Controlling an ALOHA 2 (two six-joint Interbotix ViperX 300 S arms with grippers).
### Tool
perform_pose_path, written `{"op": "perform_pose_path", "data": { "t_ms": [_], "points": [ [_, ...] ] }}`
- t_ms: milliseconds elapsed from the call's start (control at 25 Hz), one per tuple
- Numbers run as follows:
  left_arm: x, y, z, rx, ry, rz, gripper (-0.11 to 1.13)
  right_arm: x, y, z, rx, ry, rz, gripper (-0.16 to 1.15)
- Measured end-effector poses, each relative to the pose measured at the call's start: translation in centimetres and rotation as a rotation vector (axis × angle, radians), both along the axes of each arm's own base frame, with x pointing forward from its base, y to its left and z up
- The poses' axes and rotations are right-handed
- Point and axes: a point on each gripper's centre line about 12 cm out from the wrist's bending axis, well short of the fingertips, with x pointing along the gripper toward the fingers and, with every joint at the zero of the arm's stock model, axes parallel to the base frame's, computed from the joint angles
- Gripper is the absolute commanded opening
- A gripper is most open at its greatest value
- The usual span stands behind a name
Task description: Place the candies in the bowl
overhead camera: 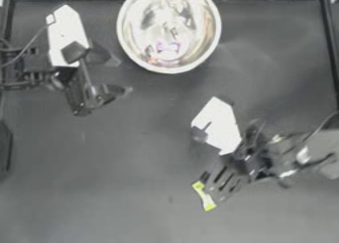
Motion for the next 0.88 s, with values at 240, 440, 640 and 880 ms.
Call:
{"op": "perform_pose_path", "data": {
  "t_ms": [240, 440, 640, 880],
  "points": [
    [-0.3, -1.0, -0.5, -0.008, -0.007, -0.027, 0.97, 1.4, 1.6, -1.2, -0.014, 0.074, -0.106, 0.96],
    [-0.5, -1.4, -1.3, -0.012, 0.007, -0.040, 0.97, 2.1, 2.5, -2.5, -0.008, 0.096, -0.153, 0.96],
    [-0.6, -1.6, -1.6, -0.016, -0.008, -0.045, 0.97, 2.3, 2.9, -4.2, -0.011, 0.129, -0.194, 0.95],
    [-0.6, -1.8, -1.7, -0.019, -0.009, -0.050, 0.97, 2.8, 3.1, -5.6, -0.007, 0.151, -0.253, 0.96]
  ]
}}
